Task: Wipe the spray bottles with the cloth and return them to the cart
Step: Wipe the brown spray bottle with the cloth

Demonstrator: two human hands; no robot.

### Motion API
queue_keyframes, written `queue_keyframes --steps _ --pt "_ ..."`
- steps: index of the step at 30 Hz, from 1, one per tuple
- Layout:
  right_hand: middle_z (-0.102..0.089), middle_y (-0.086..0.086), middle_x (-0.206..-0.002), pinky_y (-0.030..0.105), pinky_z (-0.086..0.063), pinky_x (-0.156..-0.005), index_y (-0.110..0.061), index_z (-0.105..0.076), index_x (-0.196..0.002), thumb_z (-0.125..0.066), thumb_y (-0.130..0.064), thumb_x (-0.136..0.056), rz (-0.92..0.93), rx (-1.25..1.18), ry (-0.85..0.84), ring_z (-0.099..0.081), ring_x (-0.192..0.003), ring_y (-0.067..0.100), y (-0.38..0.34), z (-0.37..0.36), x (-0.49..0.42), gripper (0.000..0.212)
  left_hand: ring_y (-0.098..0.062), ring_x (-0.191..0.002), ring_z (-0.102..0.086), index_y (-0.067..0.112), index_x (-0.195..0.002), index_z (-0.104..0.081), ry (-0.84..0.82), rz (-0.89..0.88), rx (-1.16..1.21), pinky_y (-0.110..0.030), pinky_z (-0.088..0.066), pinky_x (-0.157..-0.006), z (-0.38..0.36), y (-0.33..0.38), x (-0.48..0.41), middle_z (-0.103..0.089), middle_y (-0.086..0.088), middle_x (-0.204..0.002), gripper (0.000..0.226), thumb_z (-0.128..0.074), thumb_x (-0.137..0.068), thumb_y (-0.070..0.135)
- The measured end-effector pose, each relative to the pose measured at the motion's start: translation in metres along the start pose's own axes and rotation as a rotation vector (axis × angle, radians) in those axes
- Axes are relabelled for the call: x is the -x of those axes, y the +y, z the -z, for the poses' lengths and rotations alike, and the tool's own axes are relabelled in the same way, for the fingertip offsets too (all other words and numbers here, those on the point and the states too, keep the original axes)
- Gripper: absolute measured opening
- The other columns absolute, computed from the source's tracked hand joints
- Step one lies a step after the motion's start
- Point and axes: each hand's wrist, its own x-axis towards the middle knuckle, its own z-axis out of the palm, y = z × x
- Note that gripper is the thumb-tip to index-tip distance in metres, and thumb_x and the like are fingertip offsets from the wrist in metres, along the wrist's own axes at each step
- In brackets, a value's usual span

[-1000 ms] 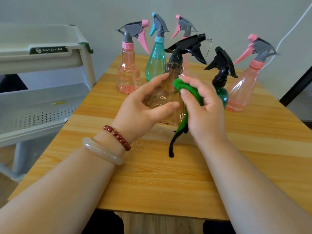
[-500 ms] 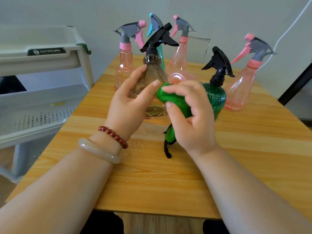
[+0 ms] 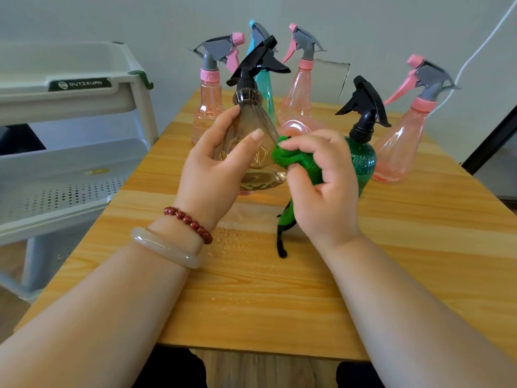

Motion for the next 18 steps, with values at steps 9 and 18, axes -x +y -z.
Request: queue_keyframes --steps 9,18 --pt "-0.061 0.002 -0.104 0.019 -0.042 -0.092 -0.018 -0.067 -0.102 -0.054 -0.008 -0.086 -0.146 -0.088 -0.005 -0.057 -0.102 0.01 -0.001 -0.003 -0.001 0.023 -0.005 -0.115 -0.062 0.032 -0.139 -0.05 -0.004 -0.017 0.039 -0.027 -0.056 -0.089 0.001 -0.002 0.0 -0.063 0.013 -0.127 0.051 -0.063 -0.091 0.04" --pt "-0.066 -0.01 -0.125 0.042 -0.043 -0.109 -0.034 -0.067 -0.116 -0.046 -0.016 -0.092 -0.539 -0.44 0.026 -0.056 -0.124 0.008 0.0 0.002 -0.007 0.037 0.0 -0.131 -0.046 0.04 -0.146 -0.038 -0.266 -0.036 -0.077 -0.04 -0.04 -0.112 -0.002 -0.006 -0.001 -0.051 0.023 -0.139 0.061 -0.048 -0.088 0.055"
